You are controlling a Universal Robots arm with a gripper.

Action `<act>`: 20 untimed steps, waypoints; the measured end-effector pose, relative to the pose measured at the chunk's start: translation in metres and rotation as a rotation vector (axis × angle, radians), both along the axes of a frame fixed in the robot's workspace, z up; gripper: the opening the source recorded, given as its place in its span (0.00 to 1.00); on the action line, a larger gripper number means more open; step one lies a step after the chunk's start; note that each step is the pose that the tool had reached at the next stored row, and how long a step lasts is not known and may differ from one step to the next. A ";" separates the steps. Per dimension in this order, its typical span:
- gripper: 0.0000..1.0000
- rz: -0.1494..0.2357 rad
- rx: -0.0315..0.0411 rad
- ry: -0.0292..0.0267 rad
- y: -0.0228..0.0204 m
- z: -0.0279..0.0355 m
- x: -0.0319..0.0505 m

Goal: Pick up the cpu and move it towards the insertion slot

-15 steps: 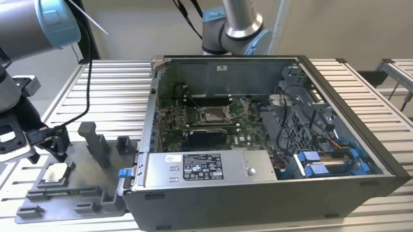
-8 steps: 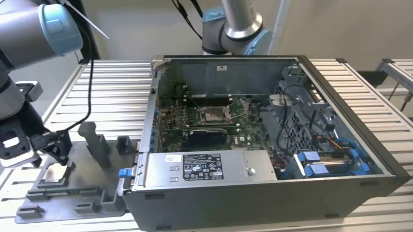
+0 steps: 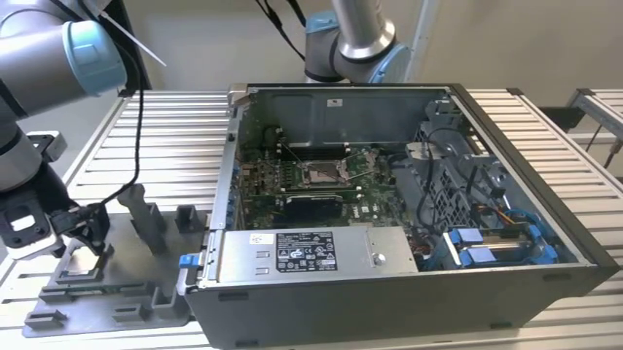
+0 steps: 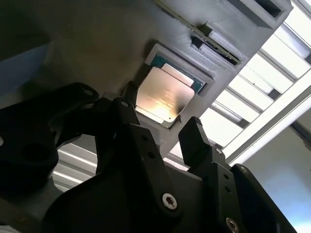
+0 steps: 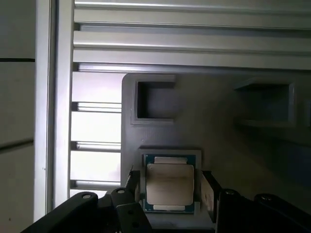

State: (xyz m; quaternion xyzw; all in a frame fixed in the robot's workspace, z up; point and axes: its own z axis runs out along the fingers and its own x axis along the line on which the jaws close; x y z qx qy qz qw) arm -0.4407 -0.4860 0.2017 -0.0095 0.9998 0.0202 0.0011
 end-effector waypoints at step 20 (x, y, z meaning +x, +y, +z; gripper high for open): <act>1.00 0.011 -0.0029 0.0013 -0.0050 -0.0137 -0.0004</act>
